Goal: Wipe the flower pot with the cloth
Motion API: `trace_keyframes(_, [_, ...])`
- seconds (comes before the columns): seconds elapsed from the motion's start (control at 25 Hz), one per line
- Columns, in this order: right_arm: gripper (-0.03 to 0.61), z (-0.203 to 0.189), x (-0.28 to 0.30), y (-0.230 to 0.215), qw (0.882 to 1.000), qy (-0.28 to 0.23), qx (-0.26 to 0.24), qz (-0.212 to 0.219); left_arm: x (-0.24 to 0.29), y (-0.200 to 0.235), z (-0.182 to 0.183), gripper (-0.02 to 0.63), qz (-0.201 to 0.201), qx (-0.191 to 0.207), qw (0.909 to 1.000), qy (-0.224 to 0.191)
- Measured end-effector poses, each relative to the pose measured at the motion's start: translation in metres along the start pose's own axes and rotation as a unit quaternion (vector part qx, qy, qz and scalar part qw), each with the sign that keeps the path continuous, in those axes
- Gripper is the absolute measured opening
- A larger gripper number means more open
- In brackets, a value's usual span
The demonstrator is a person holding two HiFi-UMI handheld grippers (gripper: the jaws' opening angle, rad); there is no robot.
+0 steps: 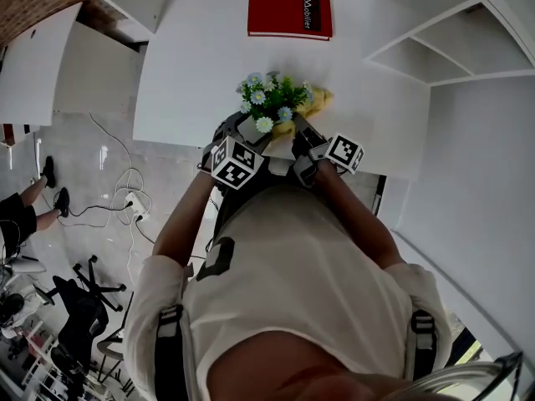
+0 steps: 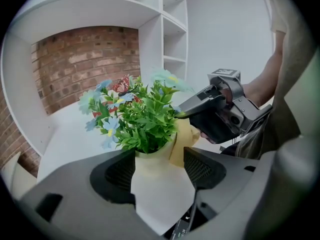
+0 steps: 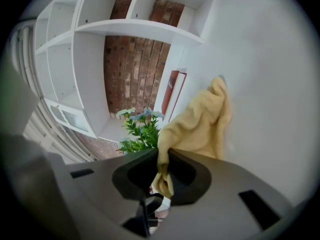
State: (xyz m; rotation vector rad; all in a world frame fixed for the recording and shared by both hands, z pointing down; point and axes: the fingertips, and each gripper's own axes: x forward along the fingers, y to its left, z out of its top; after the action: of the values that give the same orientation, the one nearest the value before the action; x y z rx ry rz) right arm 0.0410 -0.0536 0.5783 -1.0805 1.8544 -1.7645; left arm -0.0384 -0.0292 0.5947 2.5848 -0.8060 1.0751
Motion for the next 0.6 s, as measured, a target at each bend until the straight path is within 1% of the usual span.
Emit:
trace_keyframes(0.08, [0.057, 0.0, -0.001, -0.003, 1.0, -0.017, 0.009, 0.001, -0.001, 0.0, -0.001, 0.308, 0.005, -0.003, 1.0, 0.002])
trace_keyframes(0.16, [0.057, -0.002, -0.004, -0.01, 1.0, -0.022, 0.008, -0.016, -0.002, -0.001, 0.0, 0.308, 0.007, -0.008, 0.9999, 0.003])
trace_keyframes(0.28, [0.051, -0.011, -0.004, -0.033, 0.998, -0.002, 0.013, -0.057, -0.002, -0.007, -0.001, 0.308, 0.003, -0.008, 1.0, 0.003])
trace_keyframes(0.36, [0.049, -0.014, -0.001, -0.046, 0.997, 0.012, 0.015, -0.076, 0.0, -0.011, 0.0, 0.308, 0.0, -0.002, 1.0, 0.003])
trace_keyframes(0.48, [0.049, -0.019, 0.003, -0.061, 0.993, 0.037, 0.001, -0.109, 0.002, -0.016, -0.001, 0.308, -0.003, 0.004, 1.0, 0.004])
trace_keyframes(0.6, [0.054, -0.02, 0.001, -0.062, 0.991, 0.046, -0.02, -0.128, -0.001, -0.018, -0.003, 0.308, -0.008, 0.01, 0.9999, 0.008])
